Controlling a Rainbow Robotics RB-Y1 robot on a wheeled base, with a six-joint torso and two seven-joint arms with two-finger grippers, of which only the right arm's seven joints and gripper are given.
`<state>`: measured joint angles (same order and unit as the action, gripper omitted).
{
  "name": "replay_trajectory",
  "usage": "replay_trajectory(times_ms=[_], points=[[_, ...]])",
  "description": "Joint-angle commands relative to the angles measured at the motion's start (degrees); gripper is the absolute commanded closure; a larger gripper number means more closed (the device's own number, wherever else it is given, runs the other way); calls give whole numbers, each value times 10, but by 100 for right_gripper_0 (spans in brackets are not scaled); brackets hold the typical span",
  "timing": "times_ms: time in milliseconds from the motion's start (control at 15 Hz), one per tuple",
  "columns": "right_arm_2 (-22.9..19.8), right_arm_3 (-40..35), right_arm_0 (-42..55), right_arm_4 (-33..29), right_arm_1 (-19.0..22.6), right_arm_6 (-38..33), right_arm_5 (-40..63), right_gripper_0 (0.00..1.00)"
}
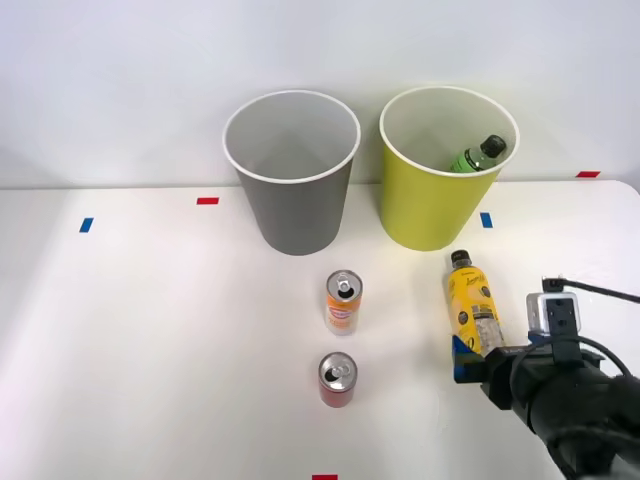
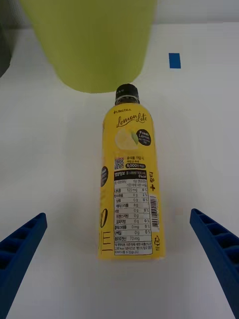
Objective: Put cans in the gray bin, plastic bottles in the light green bin
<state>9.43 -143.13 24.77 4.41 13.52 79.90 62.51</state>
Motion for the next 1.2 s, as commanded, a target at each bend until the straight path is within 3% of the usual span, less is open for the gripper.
replay_trajectory(times_ms=[67, 333, 533, 800, 1000, 1200], points=[[-5, 0, -139, -12, 5, -92, 203, 0], [-4, 42, -214, 15, 27, -164, 260, 0], [-1, 125, -277, 31, 48, -175, 261, 0], [-1, 149, -314, 67, 70, -185, 293, 0], [-1, 167, -351, 80, 70, -193, 350, 0], [-1, 254, -404, 99, 66, -198, 350, 0]])
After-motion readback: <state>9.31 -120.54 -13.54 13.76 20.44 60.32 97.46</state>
